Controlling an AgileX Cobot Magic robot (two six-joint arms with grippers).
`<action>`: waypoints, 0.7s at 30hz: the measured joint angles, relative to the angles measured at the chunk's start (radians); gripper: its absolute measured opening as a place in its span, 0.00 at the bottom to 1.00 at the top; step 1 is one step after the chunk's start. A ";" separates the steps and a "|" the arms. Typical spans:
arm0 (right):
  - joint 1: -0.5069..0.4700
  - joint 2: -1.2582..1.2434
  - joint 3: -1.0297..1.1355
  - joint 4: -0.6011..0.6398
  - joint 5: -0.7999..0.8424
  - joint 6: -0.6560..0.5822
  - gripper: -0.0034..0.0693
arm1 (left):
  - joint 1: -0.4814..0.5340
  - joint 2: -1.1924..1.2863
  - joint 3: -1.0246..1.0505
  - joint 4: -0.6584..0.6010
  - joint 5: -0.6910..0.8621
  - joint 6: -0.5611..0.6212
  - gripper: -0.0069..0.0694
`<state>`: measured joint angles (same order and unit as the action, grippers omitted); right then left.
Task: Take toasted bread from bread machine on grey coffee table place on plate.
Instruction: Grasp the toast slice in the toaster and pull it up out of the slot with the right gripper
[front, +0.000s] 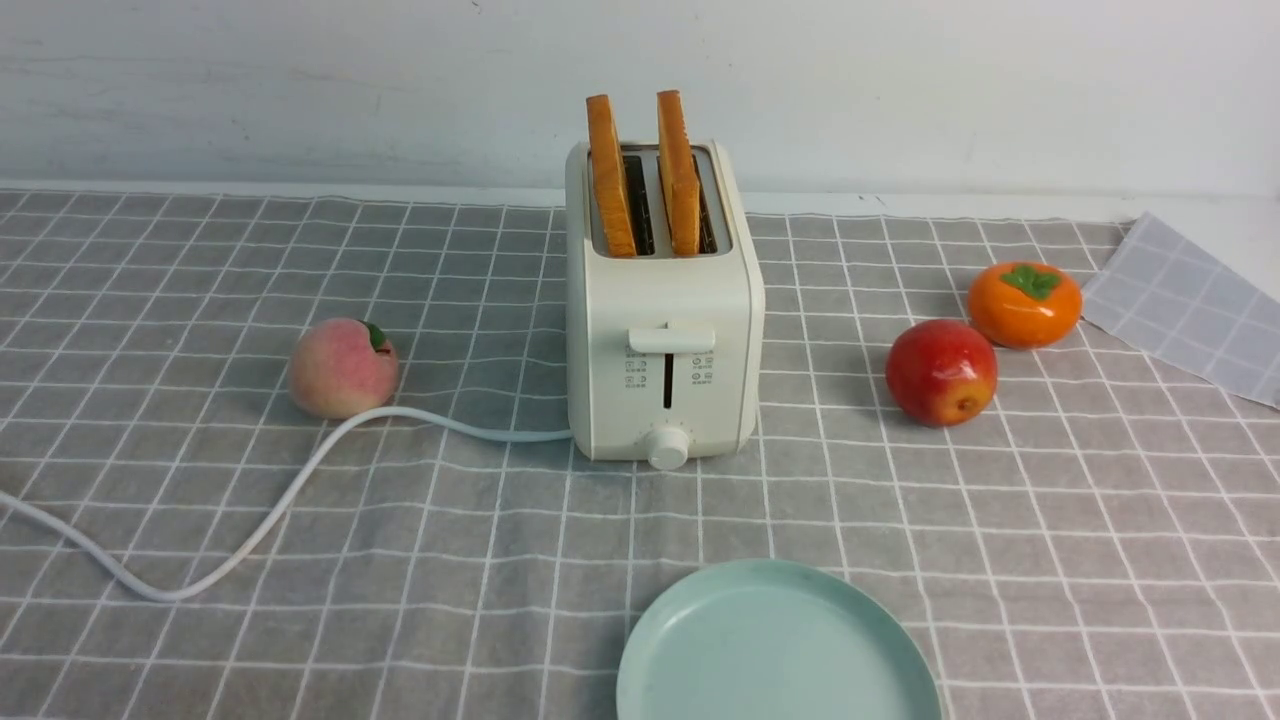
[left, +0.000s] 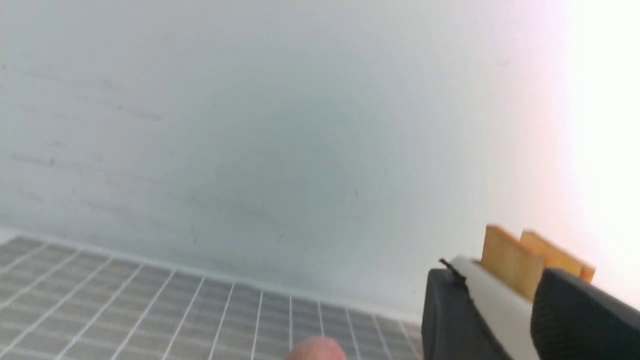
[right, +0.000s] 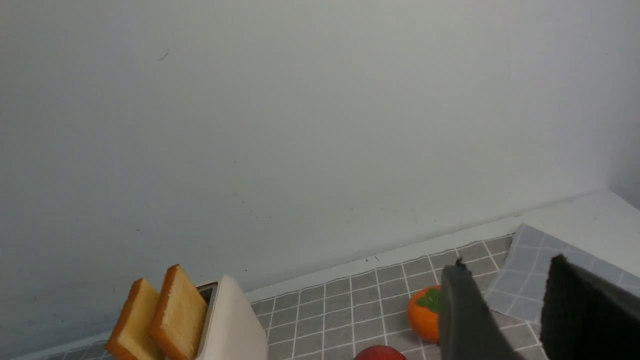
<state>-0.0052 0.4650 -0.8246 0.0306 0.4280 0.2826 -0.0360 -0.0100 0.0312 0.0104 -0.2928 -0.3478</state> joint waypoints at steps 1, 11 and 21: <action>0.001 0.005 0.001 0.000 -0.009 0.000 0.38 | 0.000 0.000 0.000 0.000 -0.026 0.000 0.40; 0.209 0.006 0.084 0.026 0.075 -0.005 0.38 | 0.000 0.000 -0.153 -0.005 -0.147 -0.186 0.40; 0.386 0.111 0.091 -0.048 0.046 -0.076 0.38 | 0.000 0.248 -0.782 0.015 0.699 -0.209 0.40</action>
<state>0.3810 0.5764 -0.7340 -0.0174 0.4738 0.2067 -0.0360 0.2379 -0.7503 0.0257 0.4059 -0.5567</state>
